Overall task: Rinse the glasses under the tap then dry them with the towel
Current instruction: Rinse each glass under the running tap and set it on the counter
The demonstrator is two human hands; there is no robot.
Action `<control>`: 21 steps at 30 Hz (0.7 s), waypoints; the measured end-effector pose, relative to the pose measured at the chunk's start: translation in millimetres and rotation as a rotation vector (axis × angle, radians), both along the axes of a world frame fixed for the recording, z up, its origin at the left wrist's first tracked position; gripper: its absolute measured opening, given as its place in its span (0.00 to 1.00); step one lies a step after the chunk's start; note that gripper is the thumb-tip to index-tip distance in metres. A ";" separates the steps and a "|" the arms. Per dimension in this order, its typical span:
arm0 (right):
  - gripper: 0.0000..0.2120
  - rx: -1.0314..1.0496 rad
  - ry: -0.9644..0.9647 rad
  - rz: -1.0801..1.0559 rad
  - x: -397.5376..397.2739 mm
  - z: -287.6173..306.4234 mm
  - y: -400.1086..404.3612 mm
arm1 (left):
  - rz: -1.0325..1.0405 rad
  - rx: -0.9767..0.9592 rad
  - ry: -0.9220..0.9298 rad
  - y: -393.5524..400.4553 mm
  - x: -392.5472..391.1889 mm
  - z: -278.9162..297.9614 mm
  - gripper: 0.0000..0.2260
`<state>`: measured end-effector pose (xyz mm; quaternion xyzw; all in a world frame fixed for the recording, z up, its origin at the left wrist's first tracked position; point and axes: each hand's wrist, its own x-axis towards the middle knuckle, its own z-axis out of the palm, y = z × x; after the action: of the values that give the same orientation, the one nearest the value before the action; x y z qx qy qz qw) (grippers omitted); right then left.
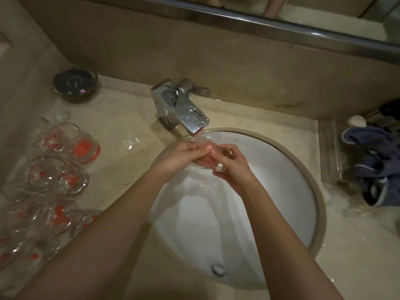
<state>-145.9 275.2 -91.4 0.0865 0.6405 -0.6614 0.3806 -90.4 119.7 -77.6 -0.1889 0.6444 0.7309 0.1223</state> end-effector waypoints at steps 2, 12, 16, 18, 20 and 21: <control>0.16 -0.025 0.056 0.044 -2.4 1.3 1.0 | 0.073 0.097 -0.032 3.9 -2.6 1.3 0.11; 0.08 -0.020 -0.103 0.197 -16.8 19.8 3.3 | 0.180 0.218 -0.057 1.5 1.6 -6.3 0.09; 0.15 -0.119 -0.042 0.177 -20.1 13.0 6.1 | 0.202 0.287 -0.045 -0.6 -0.6 0.0 0.07; 0.11 -0.094 -0.071 0.213 -19.9 16.6 6.6 | 0.176 0.286 -0.027 -0.7 -0.6 3.8 0.07; 0.19 0.007 -0.110 0.233 -21.3 22.4 5.5 | 0.171 0.276 -0.026 -0.5 -1.4 6.5 0.07; 0.21 0.027 -0.107 0.228 -23.4 21.0 5.4 | 0.175 0.269 -0.029 -0.3 -2.1 7.3 0.06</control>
<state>-169.3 280.7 -70.4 0.0533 0.6340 -0.5994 0.4858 -92.5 119.4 -70.2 -0.2369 0.5200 0.8155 0.0915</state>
